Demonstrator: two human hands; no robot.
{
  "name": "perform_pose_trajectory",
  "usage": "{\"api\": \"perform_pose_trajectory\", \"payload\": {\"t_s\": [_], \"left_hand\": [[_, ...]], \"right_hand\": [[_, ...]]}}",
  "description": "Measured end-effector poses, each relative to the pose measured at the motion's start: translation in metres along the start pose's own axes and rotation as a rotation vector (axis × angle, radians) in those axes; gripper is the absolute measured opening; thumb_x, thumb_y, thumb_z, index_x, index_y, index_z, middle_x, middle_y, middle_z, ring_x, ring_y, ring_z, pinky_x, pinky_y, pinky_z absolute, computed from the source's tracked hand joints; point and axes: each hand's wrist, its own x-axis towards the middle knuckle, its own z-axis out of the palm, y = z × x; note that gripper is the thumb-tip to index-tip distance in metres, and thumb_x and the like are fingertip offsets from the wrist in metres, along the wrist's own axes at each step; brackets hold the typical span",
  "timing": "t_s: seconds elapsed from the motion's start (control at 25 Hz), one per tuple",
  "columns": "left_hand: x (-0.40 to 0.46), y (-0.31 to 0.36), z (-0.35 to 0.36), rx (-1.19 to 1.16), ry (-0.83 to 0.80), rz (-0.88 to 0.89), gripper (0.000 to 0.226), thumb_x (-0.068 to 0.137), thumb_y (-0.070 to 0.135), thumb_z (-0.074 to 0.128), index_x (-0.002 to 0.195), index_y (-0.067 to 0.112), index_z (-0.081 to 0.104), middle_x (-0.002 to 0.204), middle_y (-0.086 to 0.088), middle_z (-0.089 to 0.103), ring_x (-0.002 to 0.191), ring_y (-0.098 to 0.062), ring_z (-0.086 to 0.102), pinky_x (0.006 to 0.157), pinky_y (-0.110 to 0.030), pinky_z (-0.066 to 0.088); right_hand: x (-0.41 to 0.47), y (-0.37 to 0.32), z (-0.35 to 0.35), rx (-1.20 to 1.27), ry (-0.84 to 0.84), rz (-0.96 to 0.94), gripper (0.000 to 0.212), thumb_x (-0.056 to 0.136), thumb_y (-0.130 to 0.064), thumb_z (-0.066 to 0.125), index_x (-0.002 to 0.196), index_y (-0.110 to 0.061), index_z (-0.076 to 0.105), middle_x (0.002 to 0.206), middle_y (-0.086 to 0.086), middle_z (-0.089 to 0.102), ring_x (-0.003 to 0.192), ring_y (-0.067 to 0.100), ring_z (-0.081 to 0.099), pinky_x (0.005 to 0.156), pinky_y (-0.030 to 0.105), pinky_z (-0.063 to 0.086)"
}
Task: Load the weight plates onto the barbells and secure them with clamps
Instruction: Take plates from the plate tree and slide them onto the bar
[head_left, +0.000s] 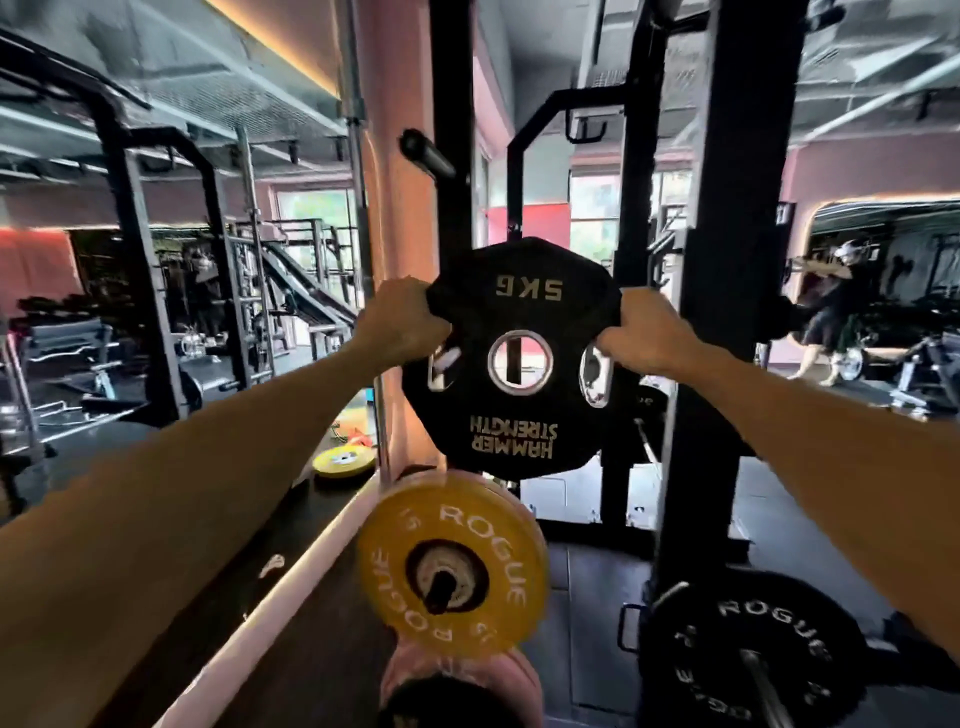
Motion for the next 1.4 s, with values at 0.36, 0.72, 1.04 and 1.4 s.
{"api": "perform_pose_trajectory", "payload": {"t_s": [0.36,0.72,1.04,1.4], "left_hand": [[0.075,-0.119,-0.072,-0.025,0.091,-0.034,0.017,0.077,0.02,0.061,0.065,0.017,0.049,0.066,-0.002,0.053,0.074,-0.034,0.06,0.063,-0.03,0.041],[0.189,-0.129,-0.099,-0.047,0.267,0.044,0.015,0.081,0.02,0.059,0.073,0.008,0.06,0.064,-0.004,0.051,0.056,-0.018,0.049,0.056,-0.028,0.036],[0.277,-0.142,-0.099,-0.04,0.349,0.062,0.018,0.081,0.02,0.062,0.071,0.005,0.06,0.062,-0.004,0.052,0.055,-0.016,0.048,0.051,-0.026,0.032],[0.362,-0.164,-0.073,-0.189,0.327,0.066,0.011,0.075,0.012,0.064,0.075,0.003,0.059,0.069,-0.007,0.057,0.058,-0.02,0.055,0.047,-0.024,0.038]], "right_hand": [[0.083,-0.133,0.037,-0.057,0.091,-0.106,0.027,0.075,-0.002,0.061,0.054,-0.006,0.046,0.054,0.005,0.047,0.054,0.023,0.047,0.048,0.027,0.034],[0.194,-0.153,0.009,-0.055,0.211,-0.16,0.011,0.07,-0.002,0.063,0.064,0.004,0.058,0.061,0.011,0.054,0.059,0.024,0.052,0.053,0.028,0.039],[0.282,-0.159,0.004,-0.087,0.258,-0.171,0.011,0.067,-0.003,0.064,0.068,0.007,0.06,0.064,0.01,0.055,0.058,0.023,0.053,0.052,0.027,0.04],[0.361,-0.164,0.016,-0.139,0.303,-0.142,0.009,0.067,-0.005,0.067,0.066,0.003,0.063,0.065,0.014,0.058,0.06,0.027,0.055,0.052,0.03,0.043]]}}
